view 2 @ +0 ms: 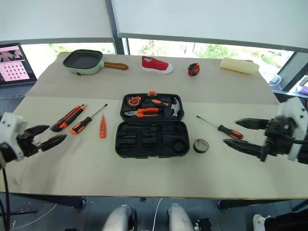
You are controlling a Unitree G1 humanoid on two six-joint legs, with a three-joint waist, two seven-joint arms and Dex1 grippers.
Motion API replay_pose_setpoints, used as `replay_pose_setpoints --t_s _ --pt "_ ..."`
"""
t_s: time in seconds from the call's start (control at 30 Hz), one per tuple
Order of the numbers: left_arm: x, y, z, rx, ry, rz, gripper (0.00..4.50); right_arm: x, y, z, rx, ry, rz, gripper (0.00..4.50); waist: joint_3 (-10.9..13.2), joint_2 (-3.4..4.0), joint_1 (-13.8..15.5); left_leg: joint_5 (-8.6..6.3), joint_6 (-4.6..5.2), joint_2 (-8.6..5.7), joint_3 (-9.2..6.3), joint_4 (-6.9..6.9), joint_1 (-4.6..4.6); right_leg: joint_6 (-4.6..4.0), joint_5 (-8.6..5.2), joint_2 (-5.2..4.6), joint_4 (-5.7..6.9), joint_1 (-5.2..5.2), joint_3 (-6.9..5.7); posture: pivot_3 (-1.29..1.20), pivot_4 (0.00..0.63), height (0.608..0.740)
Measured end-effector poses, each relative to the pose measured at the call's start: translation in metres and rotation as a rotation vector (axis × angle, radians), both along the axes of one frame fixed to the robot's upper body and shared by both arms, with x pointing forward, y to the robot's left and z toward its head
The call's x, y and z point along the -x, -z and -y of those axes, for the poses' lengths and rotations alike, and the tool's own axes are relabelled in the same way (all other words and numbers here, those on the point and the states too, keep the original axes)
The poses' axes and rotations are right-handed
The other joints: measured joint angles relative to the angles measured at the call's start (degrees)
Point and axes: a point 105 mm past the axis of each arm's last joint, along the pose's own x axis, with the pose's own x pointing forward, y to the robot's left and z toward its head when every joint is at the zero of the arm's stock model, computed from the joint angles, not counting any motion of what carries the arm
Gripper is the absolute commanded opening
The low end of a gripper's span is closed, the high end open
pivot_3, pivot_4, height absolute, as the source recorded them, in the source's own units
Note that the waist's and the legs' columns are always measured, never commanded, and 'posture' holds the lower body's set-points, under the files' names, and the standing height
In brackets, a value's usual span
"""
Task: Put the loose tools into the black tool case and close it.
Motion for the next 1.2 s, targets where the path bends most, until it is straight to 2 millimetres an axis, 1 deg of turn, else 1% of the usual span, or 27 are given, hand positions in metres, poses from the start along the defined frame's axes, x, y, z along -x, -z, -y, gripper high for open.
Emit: replay_pose_setpoints --t_s 0.07,0.13,0.17,0.23,0.27,0.33,0.43,0.53,0.57,0.6,0.73,0.77,0.8,0.87,0.93,0.97,1.03,1.07,1.13,1.2 --pt "-0.012 0.003 0.003 -0.001 0.002 -0.033 4.42 0.001 0.001 -0.018 -0.016 -0.044 0.012 4.40 0.01 -0.01 0.01 0.00 0.00 -0.01 -0.03 0.00 -0.09 0.00 0.00 0.02 0.00 -0.07 -0.02 0.00 0.150 0.740" --pt "-0.027 0.003 0.002 -0.007 -0.017 -0.051 4.42 0.004 0.000 -0.037 -0.030 -0.093 0.018 4.40 0.02 -0.02 0.29 0.00 0.00 -0.03 -0.13 0.02 -0.17 0.01 0.00 0.02 0.03 -0.07 -0.11 0.00 0.150 0.740" --pt "-0.030 0.002 0.002 -0.011 -0.018 -0.053 4.42 0.006 0.000 -0.041 -0.032 -0.106 0.018 4.40 0.02 -0.02 0.34 0.00 0.00 -0.04 -0.15 0.03 -0.22 0.01 0.00 0.01 0.02 -0.09 -0.13 0.00 0.150 0.740" --pt "-0.050 -0.001 0.009 -0.017 -0.002 -0.065 4.42 0.011 -0.004 -0.059 -0.042 -0.170 0.038 4.40 0.03 -0.03 0.66 0.01 0.01 -0.07 -0.27 0.16 -0.36 0.04 0.01 0.01 0.03 -0.10 -0.25 0.00 0.150 0.740" --pt "-0.055 -0.001 0.015 -0.019 0.013 -0.069 4.42 0.014 -0.006 -0.068 -0.043 -0.204 0.049 4.40 0.02 -0.02 0.79 0.01 0.01 -0.07 -0.28 0.21 -0.38 0.05 0.02 0.01 0.03 -0.09 -0.25 0.00 0.150 0.740" --pt "-0.064 0.004 0.019 -0.023 0.024 -0.102 4.42 0.019 -0.010 -0.078 -0.043 -0.244 0.067 4.40 0.02 -0.03 0.94 0.00 0.03 -0.07 -0.30 0.27 -0.44 0.07 0.03 0.01 0.01 -0.09 -0.26 0.00 0.150 0.740" --pt "-0.070 0.021 0.018 -0.051 0.022 -0.159 4.42 0.021 -0.013 -0.082 -0.054 -0.255 0.077 4.40 0.02 -0.03 1.00 -0.01 0.05 -0.07 -0.31 0.32 -0.50 0.08 0.03 0.01 0.00 -0.12 -0.27 0.00 0.150 0.740" --pt "-0.077 0.037 0.023 -0.063 0.036 -0.201 3.64 0.021 -0.014 -0.083 -0.054 -0.248 0.083 4.50 0.02 -0.04 1.11 -0.01 0.05 -0.07 -0.37 0.41 -0.55 0.08 0.03 0.02 0.05 -0.12 -0.32 0.00 0.150 0.740" --pt "-0.079 0.038 0.023 -0.072 0.037 -0.201 3.35 0.021 -0.014 -0.083 -0.055 -0.244 0.085 4.50 0.02 -0.04 1.16 -0.01 0.06 -0.07 -0.41 0.46 -0.59 0.08 0.03 0.02 0.06 -0.12 -0.35 0.00 0.150 0.740" --pt "-0.080 0.038 0.022 -0.080 0.037 -0.202 2.88 0.021 -0.014 -0.083 -0.057 -0.243 0.086 4.50 0.02 -0.04 1.20 -0.01 0.06 -0.07 -0.43 0.47 -0.58 0.08 0.03 0.01 0.06 -0.10 -0.36 0.00 0.150 0.740" --pt "-0.082 0.040 0.023 -0.102 0.064 -0.203 1.33 0.024 -0.013 -0.085 -0.068 -0.250 0.075 4.50 0.02 -0.03 1.25 -0.02 0.07 -0.07 -0.45 0.52 -0.58 0.09 0.03 0.01 0.08 -0.06 -0.36 0.00 0.150 0.740" --pt "-0.083 0.040 0.025 -0.105 0.073 -0.199 1.06 0.024 -0.012 -0.084 -0.069 -0.245 0.072 4.50 0.02 -0.03 1.30 -0.02 0.07 -0.08 -0.46 0.55 -0.58 0.10 0.04 0.01 0.09 -0.05 -0.36 0.00 0.150 0.740" --pt "-0.083 0.040 0.026 -0.109 0.077 -0.194 0.90 0.024 -0.011 -0.084 -0.068 -0.241 0.070 4.50 0.02 -0.03 1.40 -0.03 0.08 -0.07 -0.47 0.59 -0.58 0.11 0.04 0.01 0.10 -0.04 -0.37 0.00 0.150 0.740" --pt "-0.084 0.040 0.027 -0.115 0.079 -0.182 0.90 0.025 -0.009 -0.083 -0.068 -0.232 0.064 4.50 0.02 -0.04 1.57 -0.03 0.09 -0.07 -0.49 0.65 -0.61 0.12 0.05 0.01 0.12 -0.03 -0.38 0.00 0.150 0.740" --pt "-0.086 0.035 0.027 -0.114 0.065 -0.156 0.90 0.026 -0.006 -0.081 -0.067 -0.223 0.056 4.50 0.02 -0.04 1.62 -0.06 0.14 -0.05 -0.56 0.87 -0.80 0.13 0.05 0.02 0.23 -0.13 -0.43 0.00 0.150 0.740" --pt "-0.088 0.030 0.028 -0.115 0.066 -0.131 0.90 0.026 -0.006 -0.080 -0.067 -0.217 0.057 4.50 0.02 -0.05 1.62 -0.07 0.16 -0.05 -0.60 0.98 -0.90 0.15 0.04 0.02 0.34 -0.19 -0.45 0.00 0.150 0.740" --pt "-0.091 0.011 0.038 -0.104 0.109 -0.044 0.90 0.026 -0.006 -0.077 -0.069 -0.200 0.057 4.50 0.04 -0.09 1.78 -0.08 0.16 -0.07 -0.64 1.04 -0.95 0.18 0.03 0.00 0.40 -0.19 -0.46 0.00 0.150 0.740" --pt "-0.091 -0.008 0.051 -0.105 0.172 0.034 0.90 0.026 -0.004 -0.075 -0.071 -0.190 0.052 4.50 0.05 -0.10 1.92 -0.07 0.16 -0.08 -0.68 1.07 -0.96 0.19 0.04 -0.01 0.40 -0.16 -0.50 0.00 0.150 0.740" --pt "-0.086 -0.033 0.077 -0.125 0.315 0.129 0.90 0.026 0.000 -0.072 -0.072 -0.173 0.042 4.50 0.05 -0.10 2.10 -0.07 0.16 -0.11 -0.70 1.10 -0.93 0.20 0.04 -0.02 0.42 -0.11 -0.50 0.00 0.150 0.740" --pt "-0.079 -0.044 0.104 -0.187 0.476 0.171 0.90 0.022 0.007 -0.065 -0.062 -0.136 0.028 4.50 0.03 -0.08 2.08 -0.07 0.16 -0.16 -0.71 1.11 -0.88 0.21 0.04 -0.03 0.43 -0.08 -0.49 0.00 0.150 0.740"
